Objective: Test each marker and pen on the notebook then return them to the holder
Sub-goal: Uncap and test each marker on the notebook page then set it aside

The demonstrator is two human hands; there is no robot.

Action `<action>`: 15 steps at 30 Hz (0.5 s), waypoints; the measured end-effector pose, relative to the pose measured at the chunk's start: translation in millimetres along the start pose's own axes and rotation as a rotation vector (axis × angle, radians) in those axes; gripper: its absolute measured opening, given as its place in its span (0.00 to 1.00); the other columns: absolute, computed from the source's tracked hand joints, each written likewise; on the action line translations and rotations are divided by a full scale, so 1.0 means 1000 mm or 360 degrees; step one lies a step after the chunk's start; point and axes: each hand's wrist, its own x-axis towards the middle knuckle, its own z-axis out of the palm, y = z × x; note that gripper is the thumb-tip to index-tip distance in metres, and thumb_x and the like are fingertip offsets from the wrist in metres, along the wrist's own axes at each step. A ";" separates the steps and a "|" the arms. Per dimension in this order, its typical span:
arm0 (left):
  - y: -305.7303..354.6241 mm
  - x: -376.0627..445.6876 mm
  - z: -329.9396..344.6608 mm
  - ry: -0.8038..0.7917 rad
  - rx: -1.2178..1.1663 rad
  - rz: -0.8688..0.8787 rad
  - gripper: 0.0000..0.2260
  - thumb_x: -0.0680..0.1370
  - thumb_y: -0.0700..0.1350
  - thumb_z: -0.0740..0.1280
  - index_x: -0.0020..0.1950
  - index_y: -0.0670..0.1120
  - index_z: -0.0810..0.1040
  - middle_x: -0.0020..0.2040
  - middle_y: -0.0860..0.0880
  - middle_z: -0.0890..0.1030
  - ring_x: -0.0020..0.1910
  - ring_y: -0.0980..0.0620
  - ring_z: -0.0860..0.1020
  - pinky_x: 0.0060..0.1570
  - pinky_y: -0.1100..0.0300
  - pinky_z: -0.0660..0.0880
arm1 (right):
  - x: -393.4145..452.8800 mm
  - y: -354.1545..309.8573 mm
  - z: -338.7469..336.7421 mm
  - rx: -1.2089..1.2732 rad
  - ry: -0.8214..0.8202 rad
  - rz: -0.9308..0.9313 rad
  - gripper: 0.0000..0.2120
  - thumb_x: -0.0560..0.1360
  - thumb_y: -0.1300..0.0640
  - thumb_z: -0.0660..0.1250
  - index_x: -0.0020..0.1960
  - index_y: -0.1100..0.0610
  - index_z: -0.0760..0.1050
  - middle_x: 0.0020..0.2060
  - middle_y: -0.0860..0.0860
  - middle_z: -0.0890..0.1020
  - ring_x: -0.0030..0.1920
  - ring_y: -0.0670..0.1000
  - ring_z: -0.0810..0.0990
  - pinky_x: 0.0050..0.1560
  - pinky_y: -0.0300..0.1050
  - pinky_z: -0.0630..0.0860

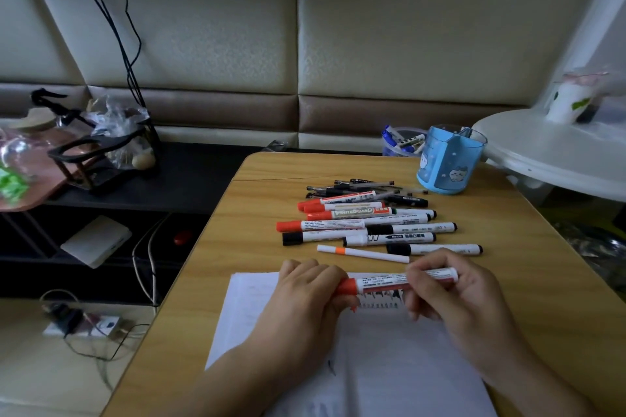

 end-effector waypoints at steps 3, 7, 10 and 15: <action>0.001 0.000 0.001 -0.0015 -0.0017 -0.0007 0.12 0.80 0.52 0.59 0.43 0.47 0.75 0.38 0.53 0.77 0.38 0.52 0.70 0.43 0.53 0.65 | 0.000 0.003 -0.002 -0.0022 -0.0021 0.0033 0.16 0.64 0.40 0.76 0.40 0.53 0.80 0.29 0.60 0.80 0.30 0.55 0.78 0.32 0.42 0.76; 0.002 0.001 -0.002 -0.0052 0.0021 0.0046 0.11 0.80 0.51 0.60 0.44 0.47 0.75 0.38 0.53 0.77 0.38 0.52 0.70 0.43 0.56 0.64 | -0.002 -0.001 -0.004 -0.0081 -0.0060 0.0058 0.24 0.59 0.34 0.77 0.41 0.52 0.80 0.30 0.61 0.80 0.31 0.56 0.78 0.34 0.43 0.77; 0.006 0.001 -0.008 -0.0097 0.0047 0.0066 0.09 0.79 0.51 0.61 0.47 0.48 0.76 0.41 0.55 0.77 0.41 0.54 0.71 0.46 0.56 0.65 | -0.003 -0.011 -0.002 -0.0105 -0.0104 -0.0047 0.11 0.67 0.48 0.77 0.40 0.55 0.80 0.30 0.61 0.81 0.30 0.55 0.80 0.34 0.43 0.77; 0.008 0.005 -0.016 -0.0144 0.0027 0.0156 0.10 0.81 0.48 0.59 0.59 0.49 0.75 0.50 0.54 0.76 0.48 0.52 0.73 0.49 0.56 0.68 | -0.009 -0.012 0.010 -0.0107 -0.0035 -0.0171 0.10 0.62 0.49 0.75 0.39 0.53 0.81 0.29 0.56 0.81 0.29 0.51 0.80 0.32 0.41 0.77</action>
